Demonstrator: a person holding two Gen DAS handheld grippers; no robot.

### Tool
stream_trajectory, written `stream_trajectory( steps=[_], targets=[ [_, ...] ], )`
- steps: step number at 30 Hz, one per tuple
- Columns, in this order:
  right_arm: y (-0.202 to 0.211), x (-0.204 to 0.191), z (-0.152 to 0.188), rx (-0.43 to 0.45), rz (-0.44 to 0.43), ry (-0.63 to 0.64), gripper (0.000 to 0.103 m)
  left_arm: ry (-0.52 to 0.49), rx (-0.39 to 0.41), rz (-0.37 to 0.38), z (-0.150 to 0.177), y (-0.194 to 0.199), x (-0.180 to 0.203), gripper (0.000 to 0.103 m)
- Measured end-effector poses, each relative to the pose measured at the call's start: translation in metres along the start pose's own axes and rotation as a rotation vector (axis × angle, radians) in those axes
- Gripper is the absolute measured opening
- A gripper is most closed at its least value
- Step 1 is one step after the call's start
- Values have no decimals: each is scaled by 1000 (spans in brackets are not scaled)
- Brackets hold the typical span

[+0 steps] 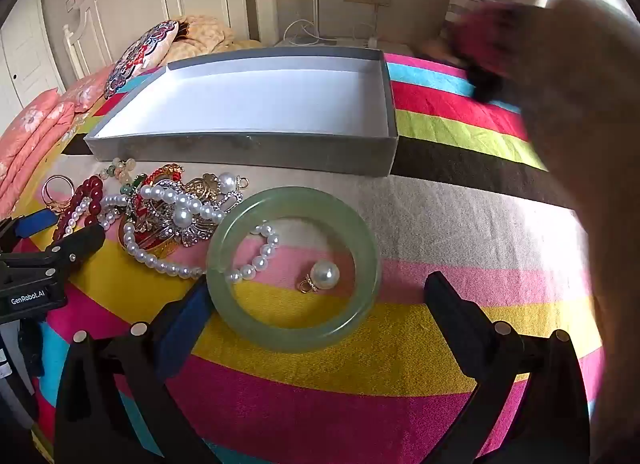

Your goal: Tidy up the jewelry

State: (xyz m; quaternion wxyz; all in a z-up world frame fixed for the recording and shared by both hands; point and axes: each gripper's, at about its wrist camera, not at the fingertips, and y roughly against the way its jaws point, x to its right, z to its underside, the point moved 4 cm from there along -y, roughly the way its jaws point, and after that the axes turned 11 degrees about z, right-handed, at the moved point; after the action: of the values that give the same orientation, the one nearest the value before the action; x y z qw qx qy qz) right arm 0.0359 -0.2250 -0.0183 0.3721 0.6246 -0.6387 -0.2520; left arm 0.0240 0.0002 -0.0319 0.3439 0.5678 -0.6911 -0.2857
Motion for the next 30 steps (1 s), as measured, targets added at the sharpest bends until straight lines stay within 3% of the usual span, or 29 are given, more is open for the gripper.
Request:
stream_trajectory(
  steps=[30],
  targets=[
    [0, -2, 6, -4, -4, 4, 99, -1, -2, -2, -1, 0, -2, 101]
  ],
)
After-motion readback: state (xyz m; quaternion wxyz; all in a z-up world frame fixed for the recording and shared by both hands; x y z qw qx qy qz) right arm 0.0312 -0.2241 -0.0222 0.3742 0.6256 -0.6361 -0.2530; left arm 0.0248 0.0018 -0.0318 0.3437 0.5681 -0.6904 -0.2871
